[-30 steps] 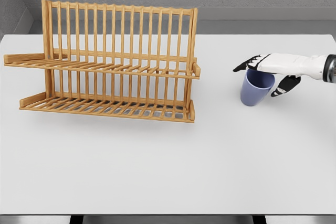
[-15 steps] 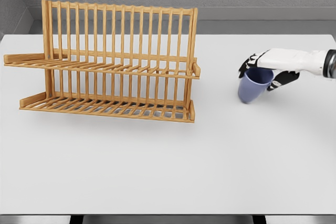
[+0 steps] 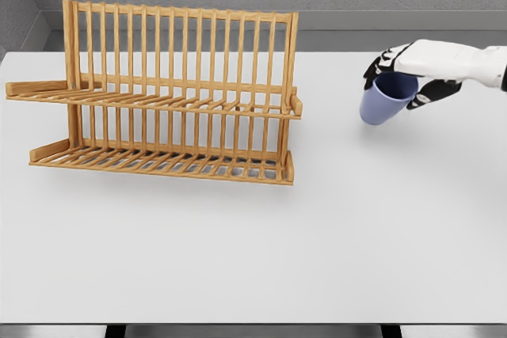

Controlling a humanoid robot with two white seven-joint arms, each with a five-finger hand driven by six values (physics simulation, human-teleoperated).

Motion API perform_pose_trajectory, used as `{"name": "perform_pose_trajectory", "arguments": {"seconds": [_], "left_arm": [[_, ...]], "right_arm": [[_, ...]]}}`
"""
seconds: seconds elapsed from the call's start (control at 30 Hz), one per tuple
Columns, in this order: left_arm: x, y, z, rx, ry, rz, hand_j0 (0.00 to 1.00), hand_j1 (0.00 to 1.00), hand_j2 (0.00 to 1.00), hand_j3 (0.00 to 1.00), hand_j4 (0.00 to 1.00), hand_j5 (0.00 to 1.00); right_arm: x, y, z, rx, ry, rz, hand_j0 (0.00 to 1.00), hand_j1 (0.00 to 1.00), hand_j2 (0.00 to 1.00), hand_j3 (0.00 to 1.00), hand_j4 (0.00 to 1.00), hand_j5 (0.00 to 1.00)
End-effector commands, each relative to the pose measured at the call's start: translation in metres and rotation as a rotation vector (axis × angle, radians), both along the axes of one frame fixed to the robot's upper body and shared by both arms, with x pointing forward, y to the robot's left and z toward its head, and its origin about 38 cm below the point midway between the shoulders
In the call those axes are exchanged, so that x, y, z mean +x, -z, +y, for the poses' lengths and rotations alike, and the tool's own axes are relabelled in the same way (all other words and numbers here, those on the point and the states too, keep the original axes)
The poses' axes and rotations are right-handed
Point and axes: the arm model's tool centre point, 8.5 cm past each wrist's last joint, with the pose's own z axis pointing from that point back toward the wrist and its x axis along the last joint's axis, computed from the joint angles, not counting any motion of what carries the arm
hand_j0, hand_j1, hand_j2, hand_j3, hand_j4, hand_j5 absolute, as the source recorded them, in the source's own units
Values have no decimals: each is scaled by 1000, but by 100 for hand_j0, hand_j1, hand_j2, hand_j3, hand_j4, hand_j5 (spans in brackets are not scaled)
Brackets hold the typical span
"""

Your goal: Right arm put cup on second shelf

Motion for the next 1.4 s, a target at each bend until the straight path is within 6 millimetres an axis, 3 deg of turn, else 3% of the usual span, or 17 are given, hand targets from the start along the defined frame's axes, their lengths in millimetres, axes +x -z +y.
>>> {"name": "perform_pose_trajectory", "arguments": {"seconds": [0.0,0.33,0.43,0.93,1.37], "left_arm": [[0,0,0,0,0,0,100,100,100,100,100,100],[0,0,0,0,0,0,100,100,100,100,100,100],[0,0,0,0,0,0,100,100,100,100,100,100],[0,0,0,0,0,0,100,100,100,100,100,100],[0,0,0,0,0,0,100,100,100,100,100,100]], "right_arm": [[-2,-7,3,8,-11,-17,61,61,61,61,61,61],[-17,-49,29,33,-106,-140,61,61,61,61,61,61],[-17,-51,30,37,-110,-145,61,61,61,61,61,61],[-50,-81,85,34,-300,-254,61,61,61,61,61,61],[-60,-96,129,66,-423,-306,61,61,61,61,61,61]]}}
